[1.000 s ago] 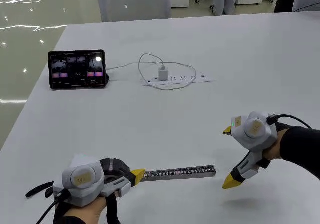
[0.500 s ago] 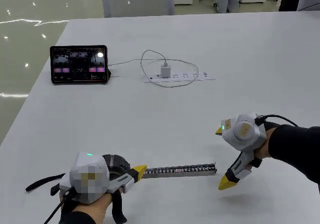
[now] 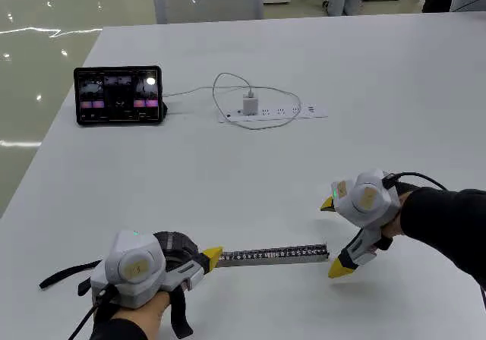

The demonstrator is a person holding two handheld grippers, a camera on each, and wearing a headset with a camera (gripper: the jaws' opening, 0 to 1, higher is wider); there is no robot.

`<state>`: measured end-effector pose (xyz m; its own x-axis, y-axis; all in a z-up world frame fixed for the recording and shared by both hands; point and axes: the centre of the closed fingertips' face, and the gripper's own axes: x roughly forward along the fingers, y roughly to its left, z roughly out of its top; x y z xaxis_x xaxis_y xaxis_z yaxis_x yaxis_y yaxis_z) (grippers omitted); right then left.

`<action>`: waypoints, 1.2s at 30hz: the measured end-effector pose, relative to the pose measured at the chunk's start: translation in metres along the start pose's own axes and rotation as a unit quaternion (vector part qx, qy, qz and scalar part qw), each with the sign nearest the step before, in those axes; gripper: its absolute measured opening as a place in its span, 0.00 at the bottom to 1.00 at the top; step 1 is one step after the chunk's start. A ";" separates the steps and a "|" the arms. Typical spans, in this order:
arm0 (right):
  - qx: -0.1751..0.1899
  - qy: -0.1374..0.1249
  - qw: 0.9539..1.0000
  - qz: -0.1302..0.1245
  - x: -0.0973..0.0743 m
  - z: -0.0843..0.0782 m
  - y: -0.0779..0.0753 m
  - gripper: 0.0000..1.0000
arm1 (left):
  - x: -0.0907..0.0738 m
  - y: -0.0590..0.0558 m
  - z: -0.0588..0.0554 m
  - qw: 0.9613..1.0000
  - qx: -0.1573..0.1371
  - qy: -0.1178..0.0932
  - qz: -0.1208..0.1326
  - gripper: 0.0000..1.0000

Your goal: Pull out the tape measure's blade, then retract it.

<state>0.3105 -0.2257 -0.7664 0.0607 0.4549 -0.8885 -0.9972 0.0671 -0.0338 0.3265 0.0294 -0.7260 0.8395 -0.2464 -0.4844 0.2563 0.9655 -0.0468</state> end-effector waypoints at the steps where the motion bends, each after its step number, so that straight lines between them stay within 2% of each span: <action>1: 0.000 -0.001 1.000 0.001 0.000 0.000 0.000 0.72 | 0.000 0.000 0.000 1.000 -0.001 0.000 0.000 0.99; 10: -0.011 0.001 1.000 0.013 0.005 -0.001 0.006 0.51 | 0.001 0.002 0.001 1.000 0.000 -0.002 0.002 0.99; 15: -0.017 0.012 1.000 0.019 0.006 -0.005 0.009 0.47 | 0.001 0.002 0.001 1.000 0.000 -0.001 0.001 0.99; 23: -0.011 0.016 0.999 0.036 0.008 -0.008 0.014 0.27 | 0.000 0.002 0.000 1.000 -0.001 0.000 0.003 0.99; 36: -0.014 0.015 0.999 0.039 0.012 -0.005 0.015 0.17 | 0.001 -0.002 0.000 1.000 -0.001 0.001 -0.001 0.99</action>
<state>0.2956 -0.2238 -0.7800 -0.0182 0.4303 -0.9025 -0.9997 0.0075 0.0238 0.3269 0.0274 -0.7266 0.8379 -0.2491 -0.4856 0.2579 0.9649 -0.0499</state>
